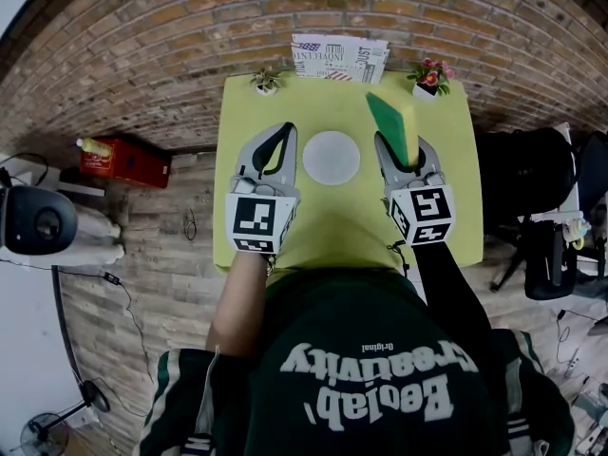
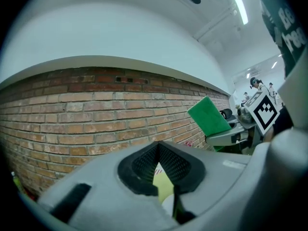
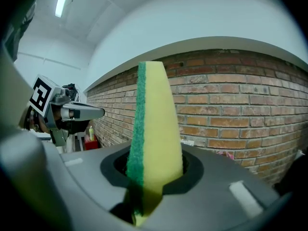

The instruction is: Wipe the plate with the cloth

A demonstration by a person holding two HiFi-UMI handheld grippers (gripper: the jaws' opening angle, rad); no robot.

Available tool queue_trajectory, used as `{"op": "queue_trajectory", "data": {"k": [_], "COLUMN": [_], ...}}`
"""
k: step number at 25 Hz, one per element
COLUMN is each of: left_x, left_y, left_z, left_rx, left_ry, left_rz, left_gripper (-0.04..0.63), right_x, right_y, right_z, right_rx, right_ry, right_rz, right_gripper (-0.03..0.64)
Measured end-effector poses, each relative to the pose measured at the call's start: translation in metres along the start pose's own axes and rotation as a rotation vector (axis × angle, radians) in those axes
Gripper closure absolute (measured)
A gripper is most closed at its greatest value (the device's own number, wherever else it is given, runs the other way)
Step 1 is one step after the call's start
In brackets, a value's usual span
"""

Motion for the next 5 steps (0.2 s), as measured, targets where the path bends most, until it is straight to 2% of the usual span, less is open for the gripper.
{"op": "queue_trajectory", "data": {"k": [5], "left_x": [-0.0041], "left_y": [-0.0002], "left_z": [-0.0060], "left_rx": [0.014], "left_ry": [0.006], "left_rz": [-0.003], "left_gripper": [0.591], "right_x": [-0.0029], "right_y": [-0.0020], "right_z": [0.0007], "right_rx": [0.002], "right_ry": [-0.005], "right_rz": [-0.004], "right_gripper": [0.492]}}
Point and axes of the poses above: the fingertips, and each gripper's own axes: y backward along the fingers, z to its right, x out of its top, the point moved 9 cm from there along y, backward along the fingers, and after that the axes turned 13 degrees about -y, right-handed, at the moved point
